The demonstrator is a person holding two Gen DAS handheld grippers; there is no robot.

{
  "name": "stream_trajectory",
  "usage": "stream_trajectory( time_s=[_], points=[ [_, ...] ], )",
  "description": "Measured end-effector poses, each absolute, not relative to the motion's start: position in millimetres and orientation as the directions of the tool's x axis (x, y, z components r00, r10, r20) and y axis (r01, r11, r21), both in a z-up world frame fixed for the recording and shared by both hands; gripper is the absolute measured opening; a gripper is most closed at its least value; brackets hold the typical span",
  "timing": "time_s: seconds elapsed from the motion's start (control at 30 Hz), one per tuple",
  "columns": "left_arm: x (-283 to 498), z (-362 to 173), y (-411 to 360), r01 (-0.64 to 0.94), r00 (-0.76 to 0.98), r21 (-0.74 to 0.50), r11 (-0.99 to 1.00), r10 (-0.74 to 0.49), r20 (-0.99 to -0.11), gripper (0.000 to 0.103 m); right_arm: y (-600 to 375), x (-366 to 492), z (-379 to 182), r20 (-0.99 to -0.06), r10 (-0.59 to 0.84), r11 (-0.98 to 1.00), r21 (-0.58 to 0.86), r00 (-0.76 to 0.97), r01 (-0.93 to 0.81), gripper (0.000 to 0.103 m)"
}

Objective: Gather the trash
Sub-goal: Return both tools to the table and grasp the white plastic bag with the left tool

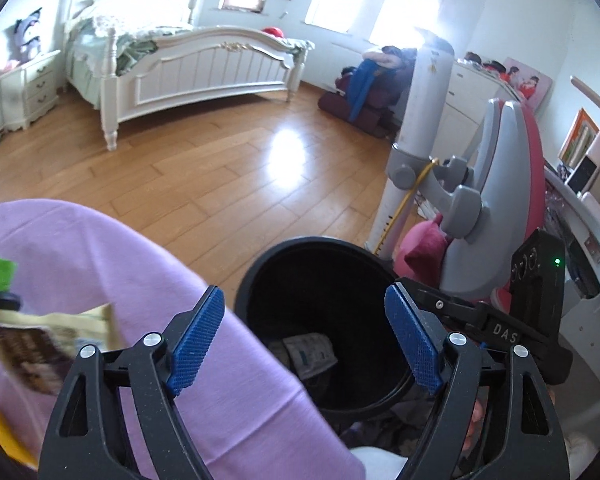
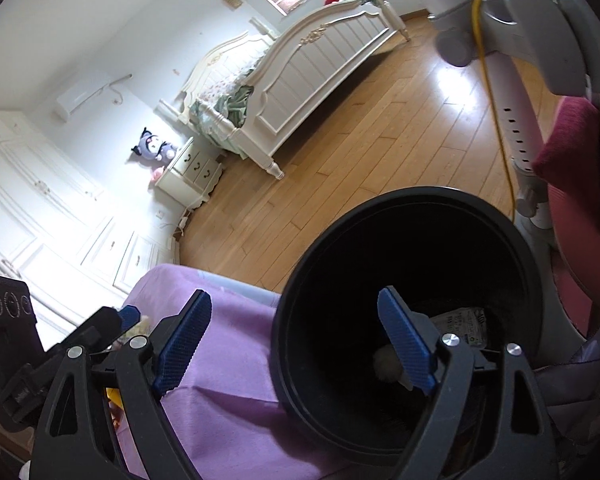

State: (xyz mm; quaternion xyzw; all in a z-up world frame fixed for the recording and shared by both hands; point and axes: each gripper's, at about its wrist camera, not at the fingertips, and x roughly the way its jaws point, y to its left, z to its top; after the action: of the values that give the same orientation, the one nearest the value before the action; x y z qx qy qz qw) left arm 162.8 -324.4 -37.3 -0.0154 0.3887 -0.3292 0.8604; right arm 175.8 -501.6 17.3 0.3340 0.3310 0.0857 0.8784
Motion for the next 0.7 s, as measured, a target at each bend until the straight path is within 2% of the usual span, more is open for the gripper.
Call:
stream_trajectory(
  time_s=[0.17,0.43,0.7],
  points=[
    [157,-21,-266,0.487,0.538,-0.317,0.814,-0.566,-0.625,0.082,-466,181,32,-0.525,0.404,0.793,0.609,0.750,-0.001,0.085],
    [145,-2,-166,0.349,0.650,-0.306,0.886,-0.464,-0.601,0.082,-406,186,56,-0.535,0.455,0.843,0.516,0.712,-0.151,0.085],
    [152,-4,-83,0.240,0.691,-0.270,0.933,-0.359,-0.627,0.082,-347,188,66,-0.559,0.497,0.862,0.407,0.664,-0.302,0.084]
  ],
)
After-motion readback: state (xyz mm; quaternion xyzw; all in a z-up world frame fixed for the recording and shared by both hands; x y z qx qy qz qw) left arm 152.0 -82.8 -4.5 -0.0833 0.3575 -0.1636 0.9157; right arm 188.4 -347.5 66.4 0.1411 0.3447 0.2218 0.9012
